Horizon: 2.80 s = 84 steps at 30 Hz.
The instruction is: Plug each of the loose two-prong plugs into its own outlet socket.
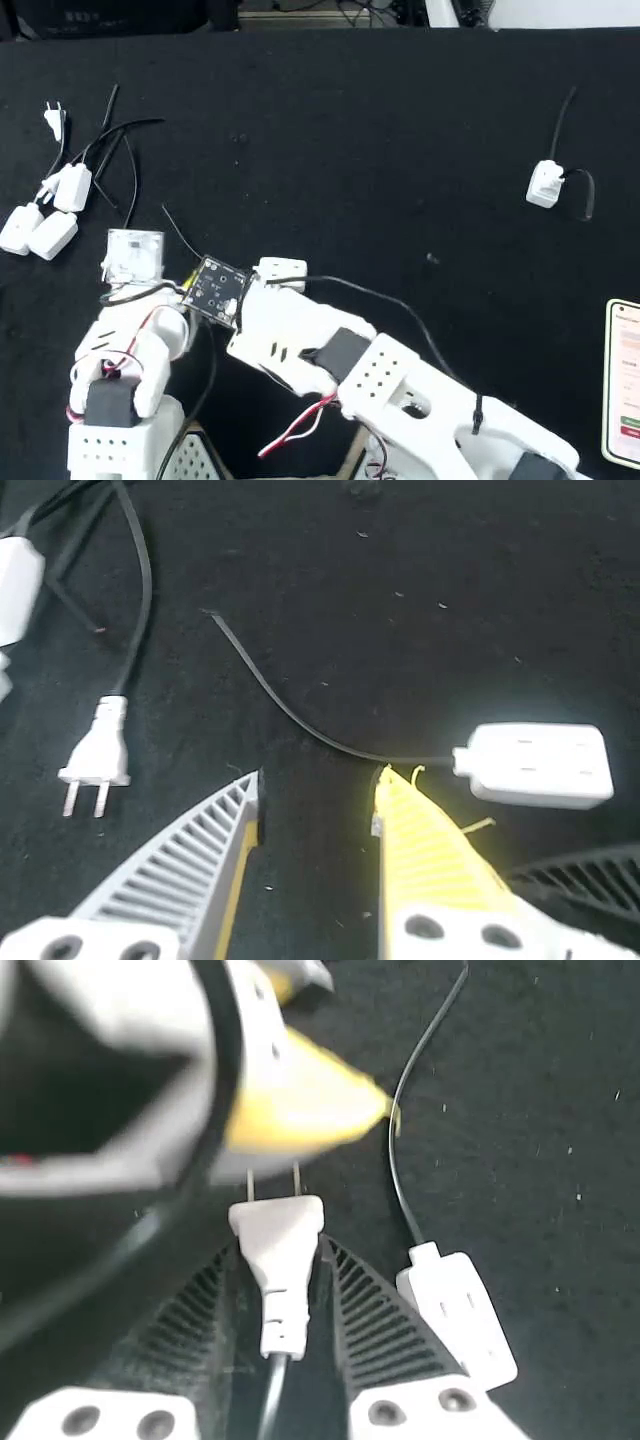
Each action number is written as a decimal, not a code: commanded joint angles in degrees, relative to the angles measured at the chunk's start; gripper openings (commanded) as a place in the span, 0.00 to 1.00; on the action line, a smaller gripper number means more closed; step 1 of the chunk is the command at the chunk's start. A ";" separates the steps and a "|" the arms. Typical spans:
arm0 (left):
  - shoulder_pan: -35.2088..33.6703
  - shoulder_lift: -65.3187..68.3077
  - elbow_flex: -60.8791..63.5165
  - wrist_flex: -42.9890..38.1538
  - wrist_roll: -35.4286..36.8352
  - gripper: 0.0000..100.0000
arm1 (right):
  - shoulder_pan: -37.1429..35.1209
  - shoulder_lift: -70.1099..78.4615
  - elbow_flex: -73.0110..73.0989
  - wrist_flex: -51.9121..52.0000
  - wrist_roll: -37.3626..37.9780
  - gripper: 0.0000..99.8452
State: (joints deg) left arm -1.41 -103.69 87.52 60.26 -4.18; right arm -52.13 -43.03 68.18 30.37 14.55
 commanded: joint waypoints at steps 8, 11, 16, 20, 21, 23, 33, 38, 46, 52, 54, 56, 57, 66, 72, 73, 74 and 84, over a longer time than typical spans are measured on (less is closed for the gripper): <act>2.42 -0.09 0.13 -0.35 -0.35 0.19 | -0.53 0.31 -4.35 -1.14 -3.43 0.01; 2.42 -0.09 0.13 -0.35 -0.35 0.19 | -0.44 0.31 -4.53 -1.14 -5.98 0.01; 2.42 -0.09 0.13 -0.35 -0.35 0.19 | -0.53 0.31 -4.53 -1.14 -6.59 0.01; 2.42 -0.09 0.13 -0.35 -0.35 0.19 | -0.53 -1.01 -4.26 -1.14 -6.68 0.01; 2.42 -0.09 0.13 -0.35 -0.35 0.19 | -0.53 -2.33 -4.00 -0.88 -6.68 0.01; 2.42 -0.09 0.13 -0.35 -0.35 0.19 | -0.53 -5.67 -2.51 -0.97 -6.68 0.01; 2.42 -0.09 0.13 -1.41 -0.35 0.19 | -0.53 -6.29 -0.13 -3.16 -6.24 0.01; 2.42 -0.09 0.22 -1.14 -0.35 0.19 | 0.53 -6.02 -0.48 -3.52 -6.68 0.01; 2.86 -0.09 1.45 -1.41 -0.35 0.19 | 2.55 -8.57 -0.31 -2.37 -6.77 0.01; 2.42 -0.09 1.10 -1.76 -0.35 0.19 | 2.73 -8.57 -0.13 -2.37 -6.33 0.01; 1.80 -0.09 -0.40 -2.81 -0.35 0.19 | 3.43 -8.57 -0.04 -2.20 -6.24 0.01; -0.48 -0.09 -3.30 -2.73 -0.35 0.19 | 5.36 -8.48 -0.31 -0.97 -6.15 0.01; -2.07 -0.09 -4.44 -2.73 -0.35 0.19 | 6.68 -8.48 -0.57 -0.09 -5.71 0.01; -10.24 0.44 -2.77 -5.01 -0.44 0.19 | 11.96 -8.48 -7.87 11.52 2.90 0.01; -10.77 6.24 -3.56 -6.15 -5.89 0.19 | 14.42 -7.34 -11.21 18.55 5.89 0.01; -10.77 8.97 -4.44 -6.68 -5.98 0.19 | 15.21 -6.29 -12.53 20.04 5.89 0.01; -10.77 11.96 -5.49 -7.38 -6.33 0.19 | 16.00 -4.79 -14.20 21.71 5.98 0.01; -10.86 41.23 -16.22 -14.15 -5.54 0.19 | 18.29 6.81 -24.04 28.48 9.14 0.01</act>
State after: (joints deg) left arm -11.43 -68.53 77.41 47.60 -10.24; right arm -35.52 -38.11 49.54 56.84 23.08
